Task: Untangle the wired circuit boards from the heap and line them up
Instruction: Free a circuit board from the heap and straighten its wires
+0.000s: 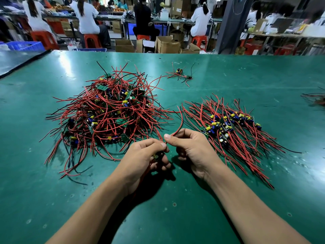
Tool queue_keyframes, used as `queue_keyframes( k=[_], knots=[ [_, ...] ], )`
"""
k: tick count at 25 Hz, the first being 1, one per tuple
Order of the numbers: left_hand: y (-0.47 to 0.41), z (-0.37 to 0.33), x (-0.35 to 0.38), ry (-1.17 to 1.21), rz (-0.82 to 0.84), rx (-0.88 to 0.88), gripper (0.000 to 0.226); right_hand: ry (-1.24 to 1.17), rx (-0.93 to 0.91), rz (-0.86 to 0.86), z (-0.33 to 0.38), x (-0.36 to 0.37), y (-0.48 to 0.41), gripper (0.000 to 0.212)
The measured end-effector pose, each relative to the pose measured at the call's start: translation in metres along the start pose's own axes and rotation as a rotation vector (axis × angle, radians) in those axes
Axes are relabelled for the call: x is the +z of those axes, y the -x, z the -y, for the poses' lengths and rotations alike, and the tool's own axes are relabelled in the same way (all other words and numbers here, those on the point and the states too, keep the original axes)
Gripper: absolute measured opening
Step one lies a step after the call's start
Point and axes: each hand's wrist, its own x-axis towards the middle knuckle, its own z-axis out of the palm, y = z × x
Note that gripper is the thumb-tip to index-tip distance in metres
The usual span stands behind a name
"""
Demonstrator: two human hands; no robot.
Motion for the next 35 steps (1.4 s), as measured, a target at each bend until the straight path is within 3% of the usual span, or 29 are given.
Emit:
queue_keyframes(
  k=[25, 35],
  knots=[
    [0.004, -0.004, 0.005, -0.081, 0.08, -0.042, 0.017, -0.153, -0.171, -0.307, 0.005, -0.017, -0.02, 0.033],
    [0.005, -0.003, 0.002, -0.167, 0.113, -0.014, 0.016, -0.558, 0.154, -0.179, 0.022, -0.02, -0.013, 0.039]
  ],
)
